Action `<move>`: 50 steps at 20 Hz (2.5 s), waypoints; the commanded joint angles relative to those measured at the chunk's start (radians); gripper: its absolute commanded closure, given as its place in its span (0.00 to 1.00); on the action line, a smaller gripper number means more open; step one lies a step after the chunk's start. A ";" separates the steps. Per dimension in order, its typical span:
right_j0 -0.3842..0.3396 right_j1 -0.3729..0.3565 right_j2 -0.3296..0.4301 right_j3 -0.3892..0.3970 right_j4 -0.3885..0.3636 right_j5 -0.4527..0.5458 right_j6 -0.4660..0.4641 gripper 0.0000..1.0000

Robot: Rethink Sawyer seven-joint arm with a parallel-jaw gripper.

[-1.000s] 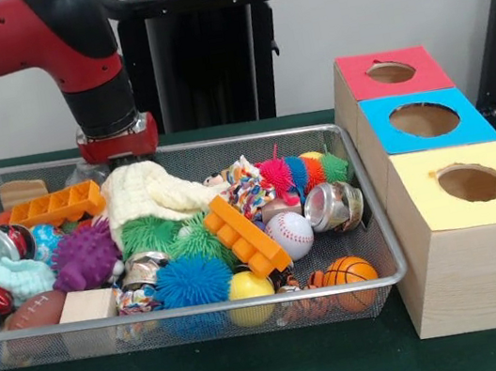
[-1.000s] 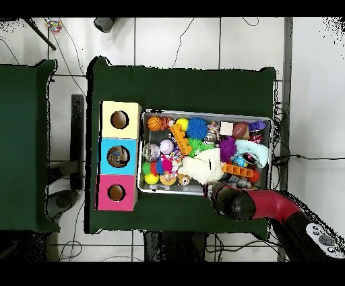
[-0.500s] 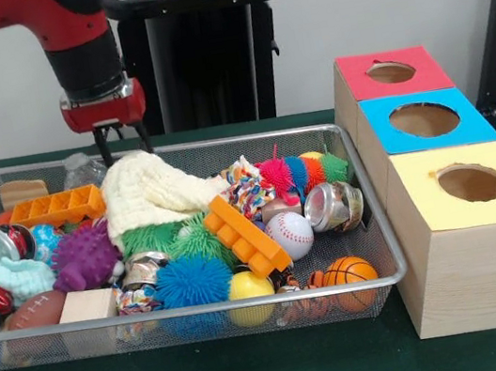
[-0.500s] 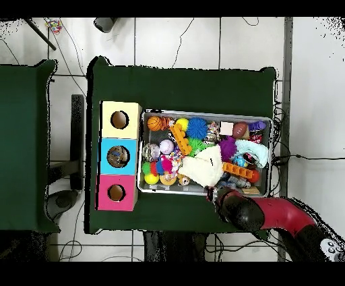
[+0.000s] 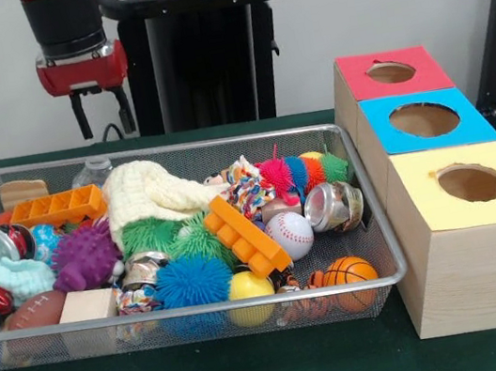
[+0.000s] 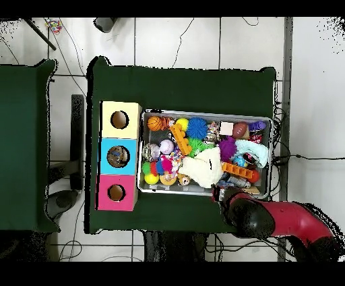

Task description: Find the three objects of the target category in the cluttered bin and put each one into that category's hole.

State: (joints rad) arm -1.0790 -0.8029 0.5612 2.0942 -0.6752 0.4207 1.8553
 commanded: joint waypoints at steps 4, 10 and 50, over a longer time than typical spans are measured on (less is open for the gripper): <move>-0.002 0.016 0.094 -0.023 0.008 0.127 -0.162 0.00; 0.016 0.053 0.075 -0.085 -0.025 0.141 -0.159 0.00; -0.082 0.132 0.110 -0.106 -0.062 0.169 -0.259 0.00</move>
State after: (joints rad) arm -1.1483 -0.7113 0.6005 2.0673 -0.6762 0.4696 1.8553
